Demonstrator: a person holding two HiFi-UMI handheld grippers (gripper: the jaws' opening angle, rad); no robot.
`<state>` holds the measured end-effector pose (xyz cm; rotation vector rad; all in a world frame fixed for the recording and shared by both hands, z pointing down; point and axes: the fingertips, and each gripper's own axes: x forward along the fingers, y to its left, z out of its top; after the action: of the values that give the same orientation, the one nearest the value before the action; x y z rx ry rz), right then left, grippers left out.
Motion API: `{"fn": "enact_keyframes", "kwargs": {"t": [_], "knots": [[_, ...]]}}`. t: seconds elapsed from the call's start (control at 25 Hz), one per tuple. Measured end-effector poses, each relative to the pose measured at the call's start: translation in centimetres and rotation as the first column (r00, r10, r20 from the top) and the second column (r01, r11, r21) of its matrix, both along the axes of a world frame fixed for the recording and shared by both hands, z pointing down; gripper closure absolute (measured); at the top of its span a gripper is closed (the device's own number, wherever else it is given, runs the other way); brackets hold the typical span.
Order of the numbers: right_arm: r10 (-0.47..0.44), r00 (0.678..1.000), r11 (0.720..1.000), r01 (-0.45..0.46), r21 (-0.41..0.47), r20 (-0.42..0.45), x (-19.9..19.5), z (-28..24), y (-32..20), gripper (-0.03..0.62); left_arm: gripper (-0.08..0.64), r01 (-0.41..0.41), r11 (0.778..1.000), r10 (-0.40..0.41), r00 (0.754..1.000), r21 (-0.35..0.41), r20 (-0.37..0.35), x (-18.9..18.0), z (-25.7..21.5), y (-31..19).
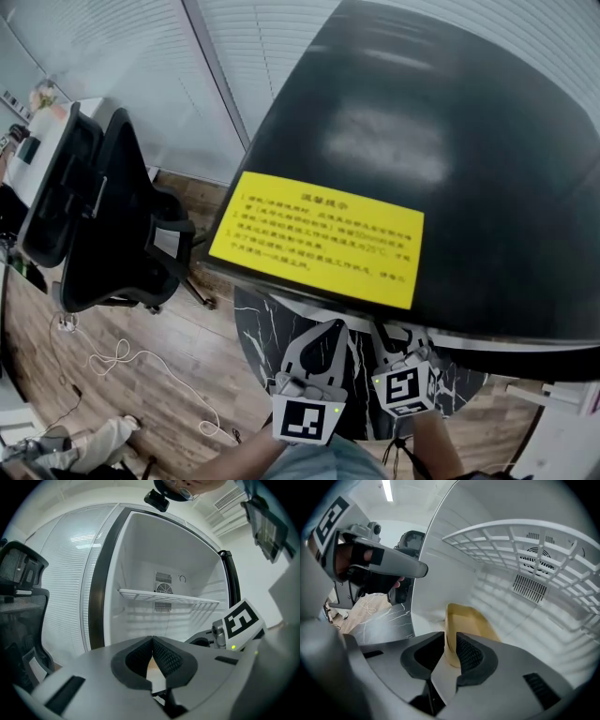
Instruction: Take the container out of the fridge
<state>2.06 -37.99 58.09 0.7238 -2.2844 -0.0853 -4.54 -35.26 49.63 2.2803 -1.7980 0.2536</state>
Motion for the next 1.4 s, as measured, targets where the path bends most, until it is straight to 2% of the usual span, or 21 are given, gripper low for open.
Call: {"fn": "enact_keyframes", "kwargs": {"t": [0.4,0.88,1.4], "knots": [[-0.062,0.996,0.996,0.058,-0.067,-0.057,-0.6,0.5,-0.1,0.510,0.546,0.017,1.000,-0.017,1.000,-0.013,-0.002,-0.4,0.2,0.0],[-0.124,0.968,0.990,0.105,-0.098,-0.217,-1.1,1.5,-0.3,0.557,0.546,0.020,1.000,-0.020,1.000,-0.008,-0.005,-0.9,0.1,-0.2],[-0.113,0.976,0.992,0.101,-0.071,-0.188,-1.1,-0.1,1.2,0.561,0.546,0.013,1.000,-0.013,1.000,0.024,0.000,-1.0,-1.3,0.6]]}}
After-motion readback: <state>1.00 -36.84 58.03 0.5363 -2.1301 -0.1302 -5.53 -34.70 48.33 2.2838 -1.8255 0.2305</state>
